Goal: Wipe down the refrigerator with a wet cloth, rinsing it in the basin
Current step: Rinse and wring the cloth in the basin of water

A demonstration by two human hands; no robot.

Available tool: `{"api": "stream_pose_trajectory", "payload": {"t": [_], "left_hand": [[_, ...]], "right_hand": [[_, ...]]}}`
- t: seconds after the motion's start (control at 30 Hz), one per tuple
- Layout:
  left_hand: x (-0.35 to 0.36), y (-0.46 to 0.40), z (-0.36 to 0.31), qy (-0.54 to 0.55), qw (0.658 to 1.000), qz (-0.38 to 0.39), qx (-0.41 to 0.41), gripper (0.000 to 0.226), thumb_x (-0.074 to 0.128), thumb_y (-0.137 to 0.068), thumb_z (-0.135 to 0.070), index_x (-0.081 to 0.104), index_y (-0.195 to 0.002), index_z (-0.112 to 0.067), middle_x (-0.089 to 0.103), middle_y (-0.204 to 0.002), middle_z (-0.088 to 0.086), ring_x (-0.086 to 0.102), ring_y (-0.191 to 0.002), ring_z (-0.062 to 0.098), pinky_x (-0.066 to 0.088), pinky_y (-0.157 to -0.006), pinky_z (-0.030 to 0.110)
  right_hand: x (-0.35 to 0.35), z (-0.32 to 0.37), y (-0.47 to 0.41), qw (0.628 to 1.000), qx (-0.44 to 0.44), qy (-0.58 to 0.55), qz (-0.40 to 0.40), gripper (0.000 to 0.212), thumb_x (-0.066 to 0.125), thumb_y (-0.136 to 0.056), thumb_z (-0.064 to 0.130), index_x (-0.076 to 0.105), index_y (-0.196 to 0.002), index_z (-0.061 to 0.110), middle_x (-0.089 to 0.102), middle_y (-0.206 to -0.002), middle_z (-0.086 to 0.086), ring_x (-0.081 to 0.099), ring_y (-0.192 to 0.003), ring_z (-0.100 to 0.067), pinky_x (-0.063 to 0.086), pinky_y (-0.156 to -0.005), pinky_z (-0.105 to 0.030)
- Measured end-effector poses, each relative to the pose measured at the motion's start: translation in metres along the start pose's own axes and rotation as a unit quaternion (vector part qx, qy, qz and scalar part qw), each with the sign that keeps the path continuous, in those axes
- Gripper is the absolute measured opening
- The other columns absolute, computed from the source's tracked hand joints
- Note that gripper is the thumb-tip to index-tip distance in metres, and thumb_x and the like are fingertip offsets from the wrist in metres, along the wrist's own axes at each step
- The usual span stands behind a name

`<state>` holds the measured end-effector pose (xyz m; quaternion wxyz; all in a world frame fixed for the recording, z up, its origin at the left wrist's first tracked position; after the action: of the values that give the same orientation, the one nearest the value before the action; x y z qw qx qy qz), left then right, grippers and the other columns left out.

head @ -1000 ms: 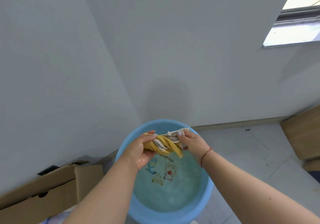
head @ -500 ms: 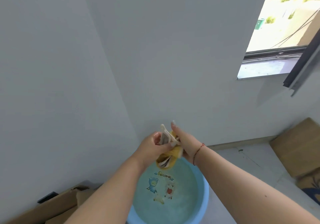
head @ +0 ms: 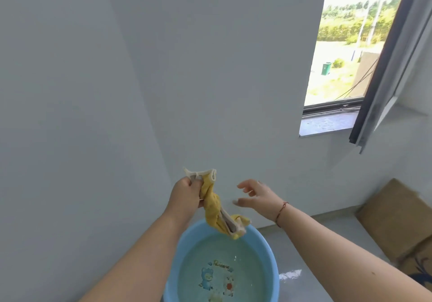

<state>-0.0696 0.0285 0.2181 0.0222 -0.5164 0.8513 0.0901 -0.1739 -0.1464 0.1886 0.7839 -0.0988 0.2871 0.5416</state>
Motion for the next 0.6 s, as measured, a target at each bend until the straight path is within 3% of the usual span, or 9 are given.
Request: {"api": "stream_pose_trajectory", "payload": {"t": [0.07,0.13,0.2,0.27,0.4,0.47,0.53,0.6], "left_hand": [[0.013,0.006,-0.014,-0.01,1.0,0.015,0.013,0.031,0.046,-0.102,-0.022,0.064,-0.097,0.003,0.066,-0.082,0.014,0.069,-0.073,0.023,0.058,-0.065,0.032],[0.022,0.013,-0.027,-0.022,0.999,0.032,0.019,0.028,0.047,-0.102,-0.019,0.065,-0.098,0.003,0.067,-0.082,0.012,0.07,-0.076,0.023,0.06,-0.069,0.032],[0.025,0.017,-0.037,-0.031,0.998,0.058,0.023,0.024,0.048,-0.101,-0.015,0.065,-0.097,0.001,0.07,-0.089,0.016,0.071,-0.082,0.024,0.06,-0.074,0.033],[0.024,0.02,-0.045,-0.057,0.995,0.077,0.032,0.02,0.046,-0.1,-0.01,0.065,-0.096,-0.003,0.07,-0.094,0.017,0.071,-0.088,0.026,0.059,-0.08,0.036],[0.02,0.024,-0.057,-0.162,0.983,0.06,0.066,0.022,0.041,-0.09,-0.012,0.061,-0.087,-0.005,0.061,-0.077,0.008,0.057,-0.075,0.024,0.052,-0.08,0.04],[0.02,0.025,-0.061,-0.178,0.979,0.059,0.081,0.029,0.038,-0.082,-0.019,0.055,-0.092,0.003,0.052,-0.075,0.01,0.05,-0.073,0.021,0.053,-0.083,0.051],[0.024,0.026,-0.065,-0.174,0.977,0.072,0.096,0.035,0.037,-0.079,-0.023,0.055,-0.098,0.001,0.058,-0.081,0.019,0.056,-0.073,0.029,0.052,-0.086,0.058],[0.031,0.032,-0.075,-0.171,0.975,0.085,0.116,0.03,0.037,-0.084,-0.023,0.055,-0.1,-0.006,0.062,-0.095,0.027,0.064,-0.085,0.038,0.055,-0.083,0.055]], "right_hand": [[0.007,0.026,0.011,0.996,-0.053,-0.066,0.011,0.072,0.073,-0.053,0.063,0.055,-0.11,0.024,0.053,-0.096,0.006,0.052,-0.092,-0.01,0.043,-0.081,-0.023],[0.01,0.039,0.014,0.991,-0.078,-0.106,-0.033,0.066,0.074,-0.051,0.061,0.054,-0.099,0.022,0.054,-0.086,0.006,0.052,-0.078,-0.008,0.046,-0.07,-0.026],[0.006,0.044,0.016,0.981,-0.068,-0.171,-0.065,0.039,0.077,-0.068,0.041,0.057,-0.092,0.019,0.056,-0.078,0.005,0.053,-0.071,-0.01,0.047,-0.065,-0.027],[-0.004,0.044,0.019,0.967,-0.047,-0.241,-0.071,0.01,0.068,-0.083,0.014,0.061,-0.089,0.017,0.057,-0.076,0.004,0.055,-0.069,-0.013,0.047,-0.063,-0.026],[-0.023,0.043,0.028,0.939,0.008,-0.319,-0.126,0.029,0.042,-0.084,-0.01,0.064,-0.082,0.01,0.059,-0.07,-0.008,0.053,-0.059,-0.018,0.049,-0.058,-0.028],[-0.03,0.044,0.032,0.929,0.031,-0.339,-0.143,0.029,0.038,-0.084,-0.008,0.063,-0.084,0.006,0.058,-0.07,-0.012,0.054,-0.059,-0.021,0.052,-0.06,-0.032],[-0.033,0.047,0.039,0.924,0.033,-0.353,-0.141,0.027,0.037,-0.086,-0.004,0.062,-0.094,0.001,0.058,-0.073,-0.012,0.056,-0.064,-0.023,0.055,-0.064,-0.036],[-0.042,0.049,0.049,0.915,0.044,-0.364,-0.171,0.022,0.035,-0.09,0.001,0.057,-0.091,0.0,0.054,-0.074,-0.011,0.054,-0.066,-0.024,0.054,-0.061,-0.036]]}}
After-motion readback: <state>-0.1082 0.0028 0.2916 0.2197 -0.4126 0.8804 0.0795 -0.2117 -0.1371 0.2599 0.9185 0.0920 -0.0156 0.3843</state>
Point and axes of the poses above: each hand's wrist, its own y-axis away from the middle knuckle, its own x-axis out of the palm, z = x × y, the point moved 1 cm from there along -y, towards the middle knuckle
